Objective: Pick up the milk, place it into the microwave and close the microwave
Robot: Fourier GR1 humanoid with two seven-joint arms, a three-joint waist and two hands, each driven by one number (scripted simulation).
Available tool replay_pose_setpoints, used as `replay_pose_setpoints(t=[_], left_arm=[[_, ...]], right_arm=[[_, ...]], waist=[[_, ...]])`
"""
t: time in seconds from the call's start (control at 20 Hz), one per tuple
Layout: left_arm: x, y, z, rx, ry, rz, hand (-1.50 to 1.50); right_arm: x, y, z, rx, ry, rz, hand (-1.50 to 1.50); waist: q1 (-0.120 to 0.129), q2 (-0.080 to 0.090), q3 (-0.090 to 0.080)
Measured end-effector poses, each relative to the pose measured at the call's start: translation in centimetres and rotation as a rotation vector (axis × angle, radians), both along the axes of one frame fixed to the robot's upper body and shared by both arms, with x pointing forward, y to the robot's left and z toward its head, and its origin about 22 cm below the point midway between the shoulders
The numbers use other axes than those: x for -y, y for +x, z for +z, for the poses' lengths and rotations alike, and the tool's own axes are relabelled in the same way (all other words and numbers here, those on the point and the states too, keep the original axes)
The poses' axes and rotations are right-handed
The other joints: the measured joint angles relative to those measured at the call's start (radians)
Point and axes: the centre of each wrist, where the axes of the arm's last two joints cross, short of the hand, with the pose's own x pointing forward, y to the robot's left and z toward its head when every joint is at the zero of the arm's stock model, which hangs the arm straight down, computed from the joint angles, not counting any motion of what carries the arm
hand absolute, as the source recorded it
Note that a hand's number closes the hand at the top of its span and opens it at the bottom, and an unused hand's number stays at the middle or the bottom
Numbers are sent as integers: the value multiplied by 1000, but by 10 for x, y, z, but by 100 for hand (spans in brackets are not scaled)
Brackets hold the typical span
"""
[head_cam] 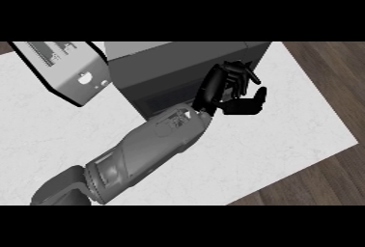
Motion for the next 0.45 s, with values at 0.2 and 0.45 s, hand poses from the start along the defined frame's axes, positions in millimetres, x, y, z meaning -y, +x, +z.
replay_pose_setpoints(t=[0.2, 0.45], left_arm=[[1, -2, -2, -4, -5, -41, -150], [2, -4, -4, -15, -22, -76, -150]], right_arm=[[4, -5, 2, 0, 5, -18, -150], [7, -11, 5, 0, 5, -33, -150]], waist=[[22, -1, -1], [43, -4, -2]])
